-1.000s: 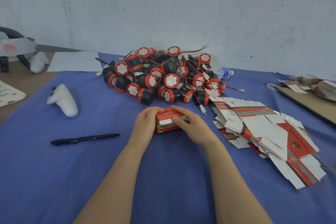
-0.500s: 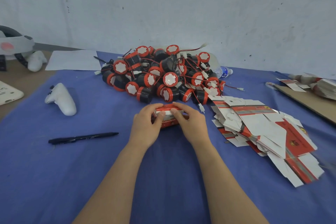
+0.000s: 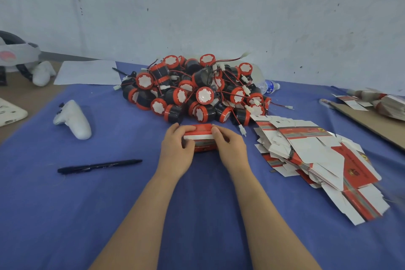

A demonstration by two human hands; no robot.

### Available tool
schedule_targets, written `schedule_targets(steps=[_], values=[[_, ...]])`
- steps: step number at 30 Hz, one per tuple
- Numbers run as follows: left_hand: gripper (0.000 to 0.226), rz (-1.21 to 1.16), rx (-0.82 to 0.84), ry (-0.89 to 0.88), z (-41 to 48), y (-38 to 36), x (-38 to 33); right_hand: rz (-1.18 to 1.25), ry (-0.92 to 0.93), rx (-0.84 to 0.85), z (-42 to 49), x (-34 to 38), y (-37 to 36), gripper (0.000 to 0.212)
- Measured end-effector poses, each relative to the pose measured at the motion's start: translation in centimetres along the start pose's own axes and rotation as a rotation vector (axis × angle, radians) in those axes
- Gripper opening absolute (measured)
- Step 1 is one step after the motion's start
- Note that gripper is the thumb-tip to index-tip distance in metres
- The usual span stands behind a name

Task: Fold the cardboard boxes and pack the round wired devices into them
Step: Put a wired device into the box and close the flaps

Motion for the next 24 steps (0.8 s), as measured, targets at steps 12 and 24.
schedule_targets(steps=[12, 24], values=[[0.040, 0.171, 0.114, 0.021, -0.3, -1.8, 0.6, -0.025, -0.073, -0.029, 0.4, -0.6, -0.3, 0.031], [0.036, -0.013, -0.036, -0.031, 0.2, 0.2, 0.3, -0.033, 0.026, 0.067, 0.1, 0.3, -0.2, 0.032]])
Point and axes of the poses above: each hand's wrist, its own z-axis towards the middle knuckle, its own y-axis out of the back of the hand, x = y × z, the point moved 7 cm from there along z, towards the middle knuckle, and after that the axes turned 14 degrees about -z, right-handed, at the moved point
